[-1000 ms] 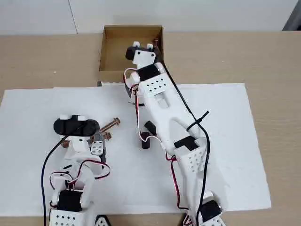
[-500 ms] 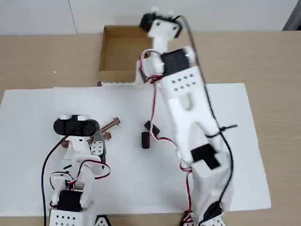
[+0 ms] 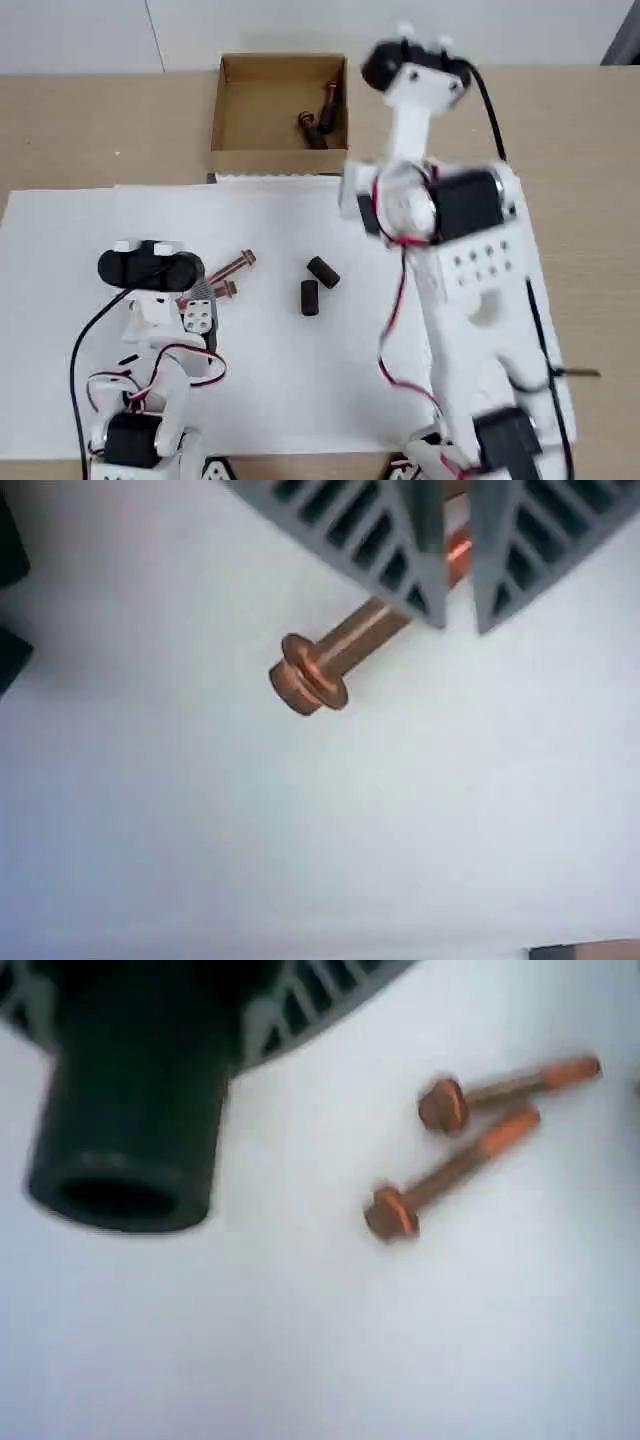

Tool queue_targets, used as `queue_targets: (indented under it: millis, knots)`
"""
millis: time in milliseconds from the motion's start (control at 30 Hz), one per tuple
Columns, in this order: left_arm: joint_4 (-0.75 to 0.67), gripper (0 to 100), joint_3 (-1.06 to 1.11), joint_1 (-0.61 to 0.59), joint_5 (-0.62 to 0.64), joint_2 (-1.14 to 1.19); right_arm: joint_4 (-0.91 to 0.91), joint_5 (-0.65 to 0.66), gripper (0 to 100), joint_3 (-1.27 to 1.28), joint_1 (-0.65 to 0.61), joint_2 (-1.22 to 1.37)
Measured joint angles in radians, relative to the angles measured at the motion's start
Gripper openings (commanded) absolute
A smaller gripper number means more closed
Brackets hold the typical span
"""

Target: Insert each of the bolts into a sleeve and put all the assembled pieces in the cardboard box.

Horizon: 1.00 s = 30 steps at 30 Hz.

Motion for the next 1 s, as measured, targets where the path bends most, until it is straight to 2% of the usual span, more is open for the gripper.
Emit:
queue_targets:
  millis: [200,467,833,1000]
  knots:
    - [0.137,0,-0.135,0.0,-0.017,-0.003,0.0,0.003,0.3,0.269,0.057,-0.242]
    - [0.27,0,-0.253,0.0,-0.115,-0.008,0.0,0.003,0.3,0.546,0.098,-0.499]
    - [0.29,0,-0.351,0.0,-0.218,0.005,0.0,0.003,0.3,0.769,0.158,-0.743]
    - [0.29,0,-0.483,0.0,-0.224,0.153,0.002,0.003,0.3,0.818,0.16,-0.809]
